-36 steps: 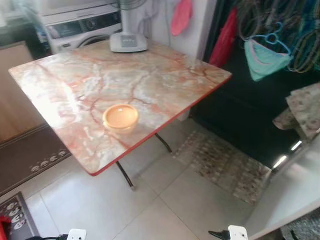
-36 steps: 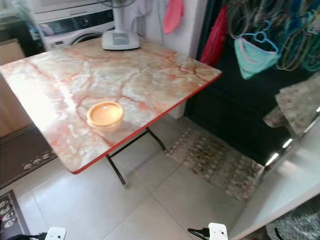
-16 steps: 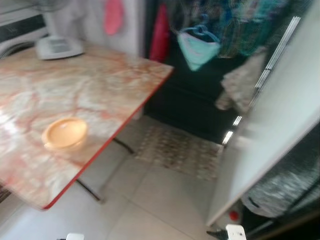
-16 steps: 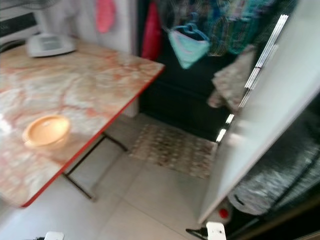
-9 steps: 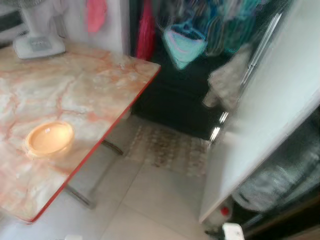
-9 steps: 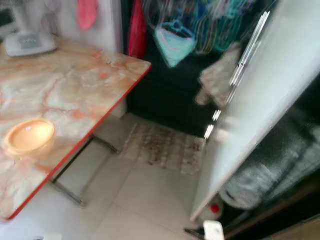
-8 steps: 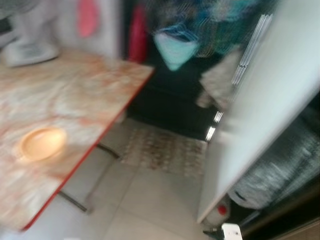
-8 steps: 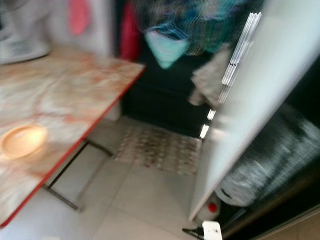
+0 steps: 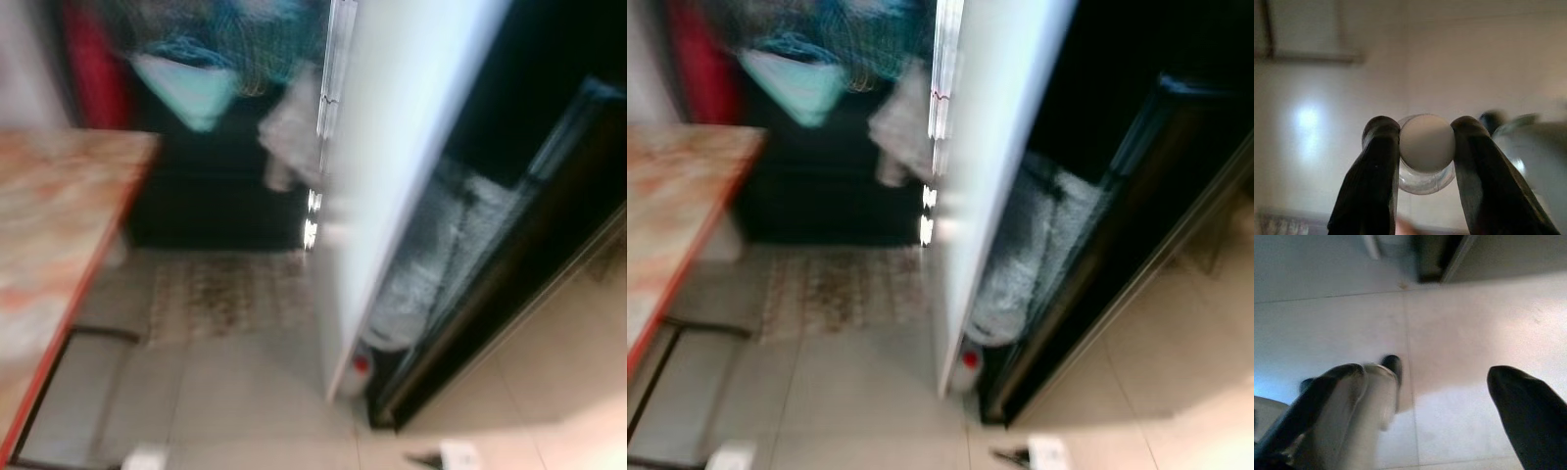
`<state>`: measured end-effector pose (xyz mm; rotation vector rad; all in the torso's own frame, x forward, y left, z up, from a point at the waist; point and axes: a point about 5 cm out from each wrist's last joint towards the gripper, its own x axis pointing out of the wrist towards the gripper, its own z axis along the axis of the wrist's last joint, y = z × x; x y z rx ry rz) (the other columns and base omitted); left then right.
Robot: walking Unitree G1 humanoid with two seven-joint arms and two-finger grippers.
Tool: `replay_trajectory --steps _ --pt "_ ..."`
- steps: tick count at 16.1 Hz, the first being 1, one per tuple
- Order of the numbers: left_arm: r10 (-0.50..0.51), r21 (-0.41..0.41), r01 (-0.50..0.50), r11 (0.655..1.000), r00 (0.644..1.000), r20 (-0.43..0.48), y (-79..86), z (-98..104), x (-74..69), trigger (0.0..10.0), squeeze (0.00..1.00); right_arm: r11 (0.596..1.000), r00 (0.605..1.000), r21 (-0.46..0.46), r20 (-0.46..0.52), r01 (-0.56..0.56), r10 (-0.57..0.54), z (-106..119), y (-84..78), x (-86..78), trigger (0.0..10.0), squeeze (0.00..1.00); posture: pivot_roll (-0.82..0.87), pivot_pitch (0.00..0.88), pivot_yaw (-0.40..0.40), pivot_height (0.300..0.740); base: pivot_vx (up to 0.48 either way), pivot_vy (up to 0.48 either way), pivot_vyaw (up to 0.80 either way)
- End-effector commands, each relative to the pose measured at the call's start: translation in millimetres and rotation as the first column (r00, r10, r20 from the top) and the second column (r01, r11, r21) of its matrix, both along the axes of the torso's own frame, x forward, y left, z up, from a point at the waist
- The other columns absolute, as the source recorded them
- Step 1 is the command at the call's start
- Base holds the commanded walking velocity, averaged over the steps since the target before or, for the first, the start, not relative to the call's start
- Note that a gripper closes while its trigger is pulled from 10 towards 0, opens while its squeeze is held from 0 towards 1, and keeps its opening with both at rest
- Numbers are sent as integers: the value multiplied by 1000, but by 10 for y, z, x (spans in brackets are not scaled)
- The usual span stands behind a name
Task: Restocking fridge
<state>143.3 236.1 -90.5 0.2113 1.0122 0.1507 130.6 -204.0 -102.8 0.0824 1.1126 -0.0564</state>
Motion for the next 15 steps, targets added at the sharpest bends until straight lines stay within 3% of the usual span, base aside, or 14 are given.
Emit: replay_trajectory --steps 1,3,15 --pt "6 16 -5 1000 999 -43 70 -31 -130 10000 0 1000 1000 9 21 -6 6 15 51 68 10000 0 129 0 -53 740 0 0 -800" --pt "-56 46 59 997 997 -58 70 -29 -127 10000 0 1000 1000 9 21 -6 6 16 52 70 10000 0 127 0 -52 740 0 -204 -800" --pt "-31 47 33 998 998 -50 132 -5 -99 10000 0 1000 1000 18 22 -1 1 8 90 63 10000 0 125 0 -32 740 0 -35 -800"
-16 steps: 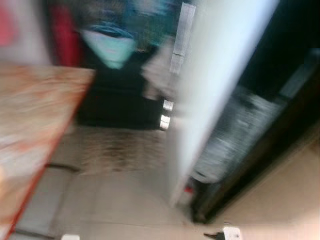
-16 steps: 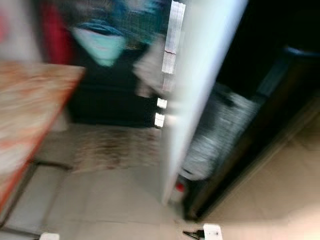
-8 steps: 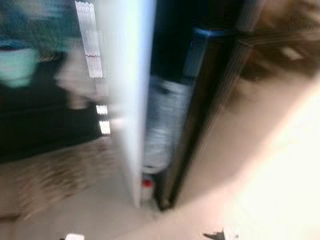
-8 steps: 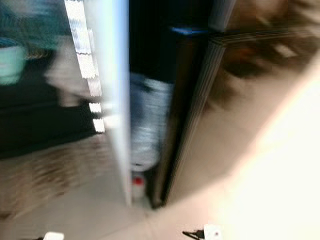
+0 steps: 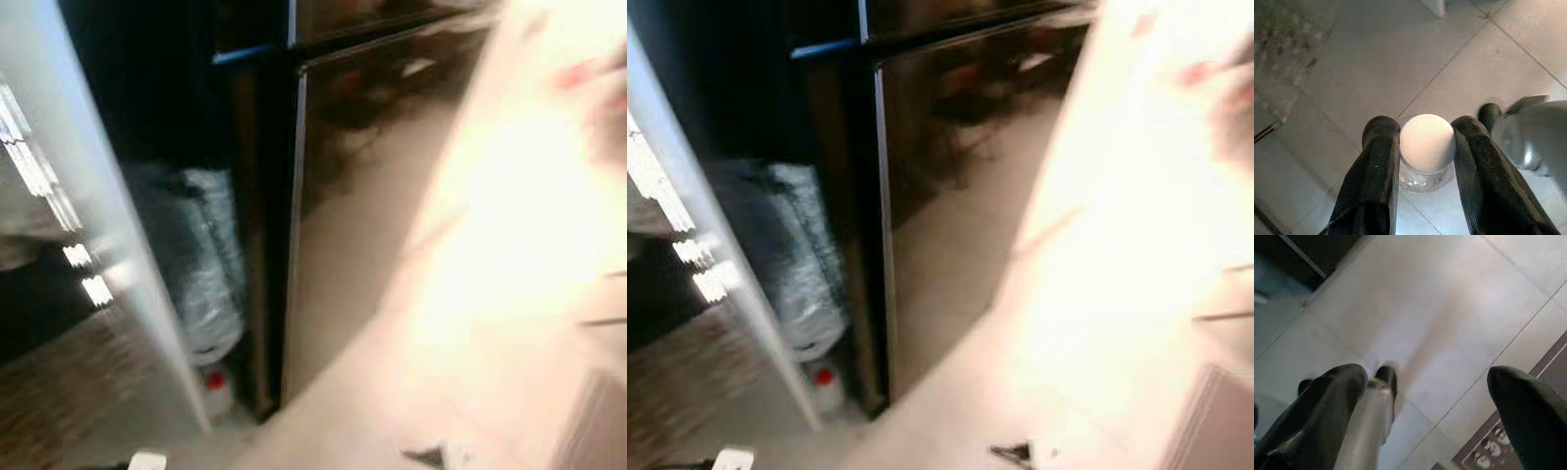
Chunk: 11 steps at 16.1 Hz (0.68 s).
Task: Restocking fridge
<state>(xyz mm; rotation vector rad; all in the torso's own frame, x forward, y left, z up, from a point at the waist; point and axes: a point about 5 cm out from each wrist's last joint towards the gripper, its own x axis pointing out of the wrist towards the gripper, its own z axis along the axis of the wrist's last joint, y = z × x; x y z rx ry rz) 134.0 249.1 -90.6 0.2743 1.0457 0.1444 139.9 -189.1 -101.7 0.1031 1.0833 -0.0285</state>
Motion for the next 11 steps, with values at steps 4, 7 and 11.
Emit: replay_trajectory --steps 4,7,11 --pt "5 -3 -5 1000 1000 0 -16 0 17 10000 0 1000 1000 -14 -4 10 -10 0 -60 -23 10000 0 126 0 -32 740 0 0 -800" --pt "7 -10 -7 1000 1000 7 -20 4 28 10000 0 1000 1000 -14 0 11 -11 2 -57 -17 10000 0 127 0 -30 740 0 0 -800" --pt "16 -21 -16 1000 1000 20 -42 10 62 10000 0 999 999 -8 11 33 -32 6 -60 -9 10000 0 125 0 -28 740 0 0 0"
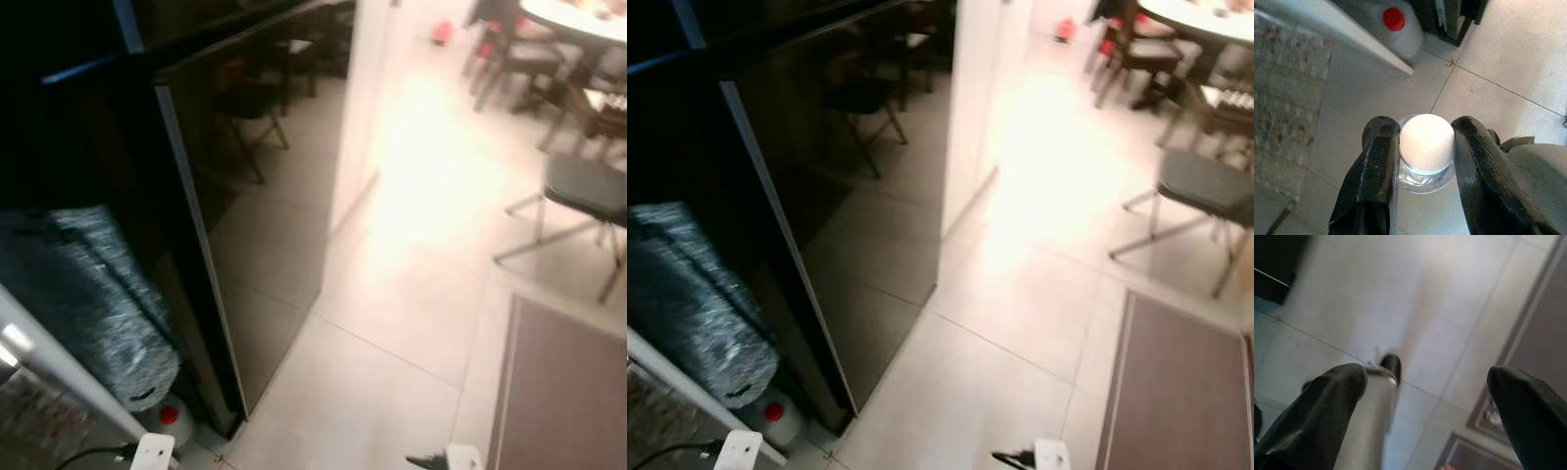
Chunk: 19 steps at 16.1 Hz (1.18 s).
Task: Restocking fridge
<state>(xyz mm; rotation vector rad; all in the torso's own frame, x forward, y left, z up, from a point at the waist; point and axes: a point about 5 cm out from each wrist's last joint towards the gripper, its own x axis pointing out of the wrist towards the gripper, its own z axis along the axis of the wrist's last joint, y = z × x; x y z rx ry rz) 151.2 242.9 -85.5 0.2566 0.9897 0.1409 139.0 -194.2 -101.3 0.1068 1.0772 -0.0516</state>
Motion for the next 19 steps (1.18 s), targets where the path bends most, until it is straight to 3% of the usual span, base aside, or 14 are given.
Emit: replay_trajectory --steps 1,19 --pt "29 -9 -30 1000 999 -37 21 -42 -112 10000 0 1000 1000 0 7 12 -12 3 -11 1 10000 0 126 0 -29 740 0 0 0" --pt "39 -41 -40 998 999 -31 -46 -55 -102 10000 0 1000 1000 0 8 19 -19 -5 -15 -27 10000 0 129 0 -37 740 0 244 0"
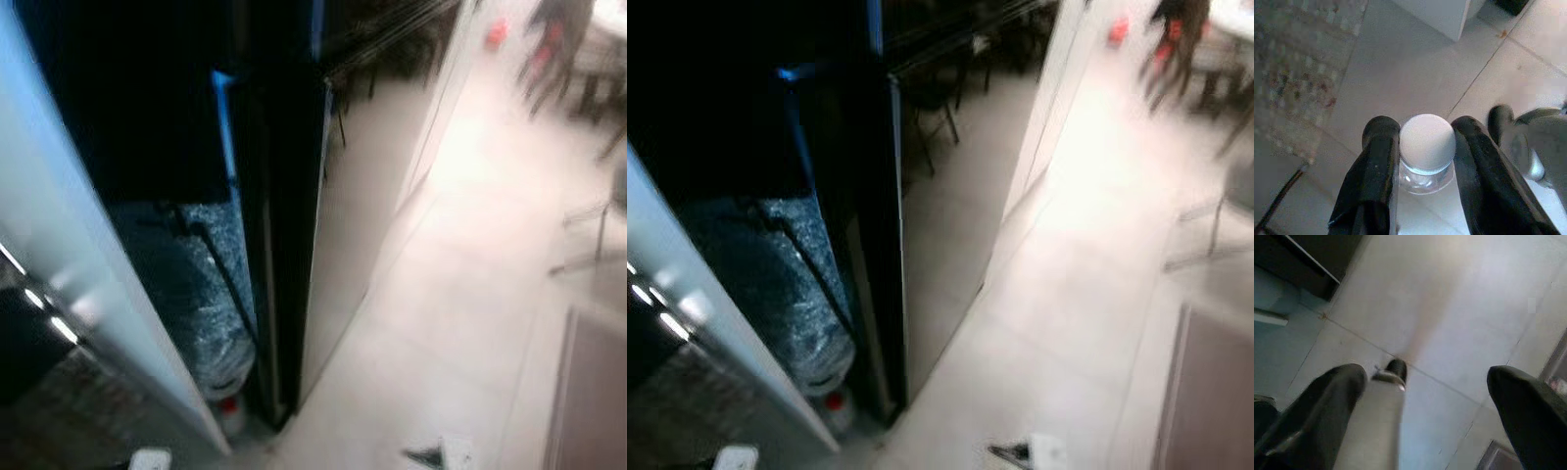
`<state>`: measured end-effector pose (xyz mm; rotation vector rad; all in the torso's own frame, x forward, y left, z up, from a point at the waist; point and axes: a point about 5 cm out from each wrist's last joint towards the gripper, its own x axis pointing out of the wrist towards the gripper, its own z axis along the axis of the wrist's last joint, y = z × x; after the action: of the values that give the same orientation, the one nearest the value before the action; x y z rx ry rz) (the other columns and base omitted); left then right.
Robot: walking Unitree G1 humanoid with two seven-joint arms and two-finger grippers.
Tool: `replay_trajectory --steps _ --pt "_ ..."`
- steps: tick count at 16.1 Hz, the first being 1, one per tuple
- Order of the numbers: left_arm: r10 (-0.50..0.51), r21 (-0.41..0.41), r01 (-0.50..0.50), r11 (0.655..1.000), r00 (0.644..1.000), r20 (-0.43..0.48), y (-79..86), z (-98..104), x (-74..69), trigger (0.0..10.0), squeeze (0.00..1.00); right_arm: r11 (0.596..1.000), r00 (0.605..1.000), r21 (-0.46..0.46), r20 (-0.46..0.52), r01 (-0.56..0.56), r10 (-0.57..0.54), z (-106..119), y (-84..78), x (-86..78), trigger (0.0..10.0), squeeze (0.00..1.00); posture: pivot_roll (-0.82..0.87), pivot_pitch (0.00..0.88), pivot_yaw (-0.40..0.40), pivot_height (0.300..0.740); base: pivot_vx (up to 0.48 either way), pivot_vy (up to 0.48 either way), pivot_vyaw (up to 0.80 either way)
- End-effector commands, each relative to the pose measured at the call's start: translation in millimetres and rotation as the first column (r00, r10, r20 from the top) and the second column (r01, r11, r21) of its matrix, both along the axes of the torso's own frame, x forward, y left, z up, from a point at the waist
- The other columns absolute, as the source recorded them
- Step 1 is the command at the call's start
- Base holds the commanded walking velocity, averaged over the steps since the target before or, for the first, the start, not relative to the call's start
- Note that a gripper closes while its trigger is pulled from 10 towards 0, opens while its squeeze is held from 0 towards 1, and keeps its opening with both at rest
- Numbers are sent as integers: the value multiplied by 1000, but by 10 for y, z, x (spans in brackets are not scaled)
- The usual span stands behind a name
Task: Restocking fridge
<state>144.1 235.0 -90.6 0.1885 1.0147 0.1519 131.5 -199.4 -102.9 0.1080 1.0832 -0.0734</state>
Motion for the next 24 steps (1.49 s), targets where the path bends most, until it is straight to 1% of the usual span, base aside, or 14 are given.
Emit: replay_trajectory --steps 1,5,10,14,16,18,22,24 --pt "-5 11 6 1000 1000 -14 32 -5 -34 10000 0 1000 1000 11 15 0 0 11 39 48 10000 0 129 0 -37 740 0 296 0" --pt "-13 11 14 1000 1000 -19 31 -15 -63 10000 0 1000 1000 8 16 -12 12 10 43 44 10000 0 121 0 -32 740 0 293 0" --pt "-14 16 14 1000 1000 -28 69 -6 -57 10000 0 1000 1000 7 15 -9 9 7 48 38 10000 0 121 0 -30 740 0 295 0" --pt "-3 16 4 1000 999 -42 92 -18 -104 10000 0 1000 1000 7 16 0 0 7 45 37 10000 0 122 0 -31 740 0 296 0" --pt "0 16 0 1000 999 -45 106 -20 -121 10000 0 1000 999 15 28 22 -22 11 46 43 10000 0 122 0 -32 740 0 302 0" --pt "5 18 -4 1000 999 -48 127 -18 -133 10000 0 1000 1000 11 28 12 -13 12 46 47 10000 0 124 0 -32 740 0 302 0" --pt "3 19 -2 1000 999 -48 119 -13 -105 10000 0 1000 999 11 29 15 -16 13 48 51 10000 0 123 0 -31 740 0 291 0" --pt "-7 22 8 1000 999 -47 102 -13 -93 10000 0 1000 999 13 50 18 -19 22 54 69 10000 0 111 0 -26 740 0 0 0"
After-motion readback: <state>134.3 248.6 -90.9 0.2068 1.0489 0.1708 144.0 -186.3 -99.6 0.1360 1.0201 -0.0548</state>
